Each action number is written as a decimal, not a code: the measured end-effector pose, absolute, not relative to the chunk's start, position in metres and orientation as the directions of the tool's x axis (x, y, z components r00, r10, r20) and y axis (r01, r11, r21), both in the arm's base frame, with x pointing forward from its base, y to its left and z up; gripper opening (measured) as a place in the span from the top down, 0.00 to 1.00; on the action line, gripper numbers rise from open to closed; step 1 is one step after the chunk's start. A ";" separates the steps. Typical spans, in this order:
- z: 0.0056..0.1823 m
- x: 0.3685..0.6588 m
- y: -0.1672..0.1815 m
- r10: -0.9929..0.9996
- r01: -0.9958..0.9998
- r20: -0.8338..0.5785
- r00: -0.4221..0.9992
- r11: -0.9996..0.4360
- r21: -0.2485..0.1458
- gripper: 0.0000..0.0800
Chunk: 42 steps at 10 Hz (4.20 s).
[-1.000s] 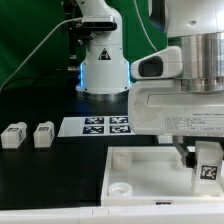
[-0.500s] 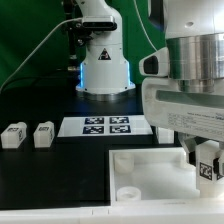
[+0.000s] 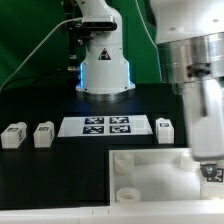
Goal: Assemble one leg
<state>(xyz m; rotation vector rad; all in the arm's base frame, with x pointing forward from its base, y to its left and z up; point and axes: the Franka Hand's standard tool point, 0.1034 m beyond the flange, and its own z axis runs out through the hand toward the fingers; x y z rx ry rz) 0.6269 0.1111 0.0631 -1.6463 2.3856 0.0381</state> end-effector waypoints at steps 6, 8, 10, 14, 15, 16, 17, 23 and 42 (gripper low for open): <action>0.061 0.621 0.120 -0.985 -0.991 -0.157 -0.066 0.083 -0.106 0.20; 0.064 0.622 0.123 -0.963 -0.962 -0.082 0.257 -0.247 -0.116 0.19; 0.064 0.622 0.121 -0.886 -0.883 -0.050 0.461 -0.452 -0.129 0.19; 0.065 0.629 0.124 -0.516 -0.510 0.063 0.854 -0.856 -0.089 0.19; 0.065 0.629 0.124 -0.578 -0.572 0.052 0.814 -0.814 -0.099 0.19; 0.065 0.629 0.124 -0.611 -0.604 0.046 0.790 -0.790 -0.103 0.33; 0.065 0.629 0.125 -0.680 -0.674 0.035 0.732 -0.731 -0.107 0.33; 0.063 0.623 0.100 -0.900 -0.897 0.033 0.435 -0.436 -0.072 0.52; 0.083 0.625 0.105 -0.901 -0.895 0.023 0.434 -0.434 -0.104 0.19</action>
Offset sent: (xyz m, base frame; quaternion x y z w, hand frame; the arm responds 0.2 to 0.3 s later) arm 0.0000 0.0000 0.0000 0.0000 0.0000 -0.0899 0.9960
